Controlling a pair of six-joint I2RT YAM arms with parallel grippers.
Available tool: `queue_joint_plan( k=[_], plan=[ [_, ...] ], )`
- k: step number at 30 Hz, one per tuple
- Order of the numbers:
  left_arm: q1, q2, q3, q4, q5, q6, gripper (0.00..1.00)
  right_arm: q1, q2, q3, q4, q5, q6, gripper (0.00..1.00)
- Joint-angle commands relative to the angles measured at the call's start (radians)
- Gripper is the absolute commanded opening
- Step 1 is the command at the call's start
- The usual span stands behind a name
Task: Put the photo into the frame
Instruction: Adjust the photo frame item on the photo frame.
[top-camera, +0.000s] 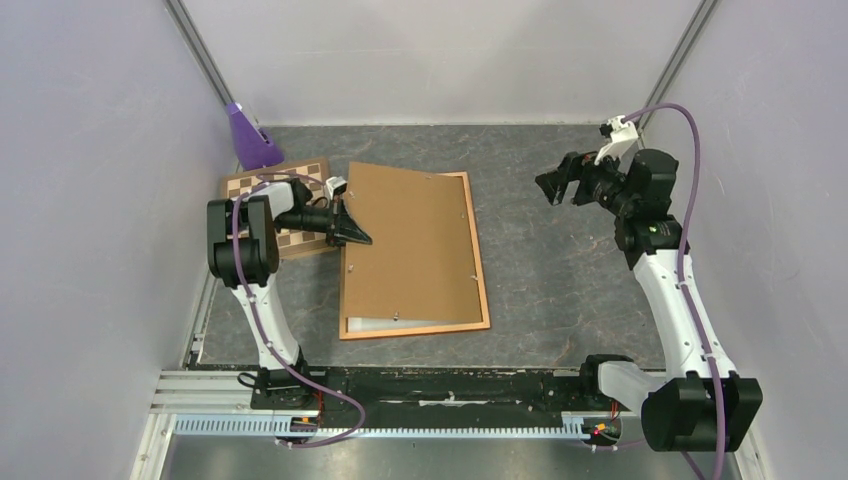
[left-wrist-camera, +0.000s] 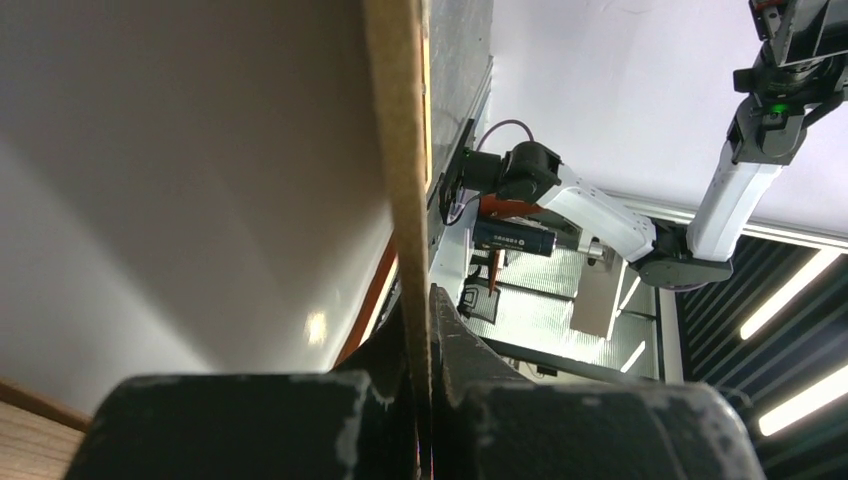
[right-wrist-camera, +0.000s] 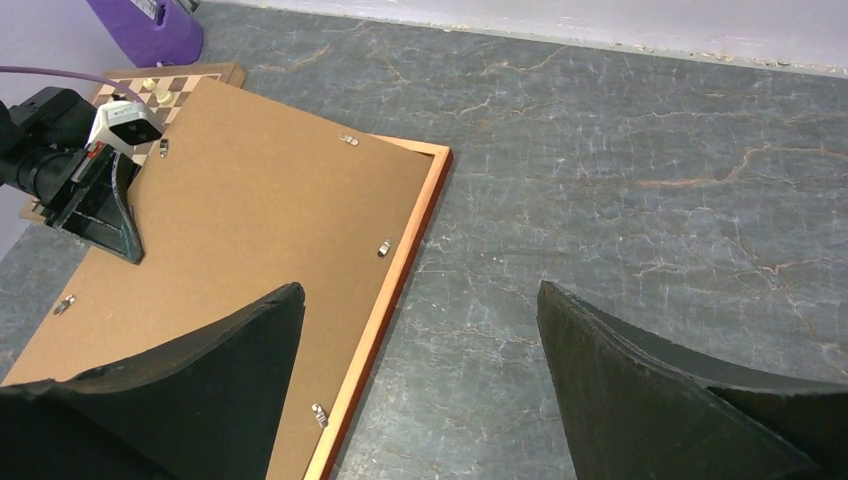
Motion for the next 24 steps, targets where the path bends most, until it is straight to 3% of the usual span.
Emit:
queue_joint_plan(
  k=[1, 7, 14, 24],
  plan=[
    [-0.021, 0.014, 0.022, -0.049, 0.076, 0.108, 0.02, 0.003, -0.024, -0.019, 0.055, 0.02, -0.008, 0.9],
    [-0.03, 0.054, 0.069, -0.182, 0.111, 0.251, 0.02, 0.012, -0.027, -0.051, 0.063, 0.031, -0.018, 0.89],
    [-0.029, 0.19, 0.201, -0.649, 0.167, 0.707, 0.02, 0.048, -0.008, -0.074, 0.071, 0.052, -0.039, 0.89],
    [-0.031, 0.227, 0.194, -0.654, 0.189, 0.721, 0.02, 0.055, -0.02, -0.08, 0.069, 0.064, -0.037, 0.89]
  ],
)
